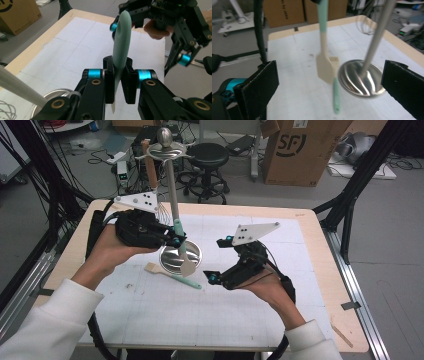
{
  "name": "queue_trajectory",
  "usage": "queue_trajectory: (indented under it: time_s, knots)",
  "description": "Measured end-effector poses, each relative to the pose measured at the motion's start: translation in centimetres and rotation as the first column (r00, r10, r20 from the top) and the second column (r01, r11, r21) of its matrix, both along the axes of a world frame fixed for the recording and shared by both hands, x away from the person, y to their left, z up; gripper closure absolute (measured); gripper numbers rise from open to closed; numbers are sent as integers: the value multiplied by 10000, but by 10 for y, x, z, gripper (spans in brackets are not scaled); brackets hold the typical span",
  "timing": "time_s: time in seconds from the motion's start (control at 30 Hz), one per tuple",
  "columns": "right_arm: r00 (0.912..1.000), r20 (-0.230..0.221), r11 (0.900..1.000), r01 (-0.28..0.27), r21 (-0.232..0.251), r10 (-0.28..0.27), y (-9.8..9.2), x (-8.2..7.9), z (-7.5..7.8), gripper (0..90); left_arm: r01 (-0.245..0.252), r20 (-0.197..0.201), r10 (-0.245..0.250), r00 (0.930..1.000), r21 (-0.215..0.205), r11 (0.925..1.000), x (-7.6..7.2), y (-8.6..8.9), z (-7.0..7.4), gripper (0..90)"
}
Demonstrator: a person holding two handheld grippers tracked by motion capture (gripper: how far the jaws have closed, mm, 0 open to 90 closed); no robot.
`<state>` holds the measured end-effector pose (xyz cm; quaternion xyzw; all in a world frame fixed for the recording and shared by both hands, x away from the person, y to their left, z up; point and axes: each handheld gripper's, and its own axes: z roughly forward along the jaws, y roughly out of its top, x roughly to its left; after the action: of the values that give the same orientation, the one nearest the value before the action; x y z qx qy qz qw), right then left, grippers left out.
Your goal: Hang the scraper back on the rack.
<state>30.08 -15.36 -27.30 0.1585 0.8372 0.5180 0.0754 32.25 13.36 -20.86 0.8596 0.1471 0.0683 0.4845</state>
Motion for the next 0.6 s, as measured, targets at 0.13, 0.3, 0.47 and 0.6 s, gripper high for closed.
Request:
queue_trajectory:
  time_s: [0.13,0.3,0.47,0.6]
  knots:
    - [10000,54,9999,80,91,-81,-17,-2,-1,4,-73,-18,73,10000,61,10000,0,7,4,824]
    - [9997,-22,9997,248,38,-248,-34,-4,-5,4,-72,170,68,9998,233,9997,-2,13,17,824]
    - [9983,-11,9983,581,87,-581,-56,-6,-9,4,-91,268,79,9996,427,9990,0,24,31,824]
    - [9972,-43,9970,752,167,-751,-74,-7,-11,4,52,298,-67,9995,485,9988,2,31,38,825]
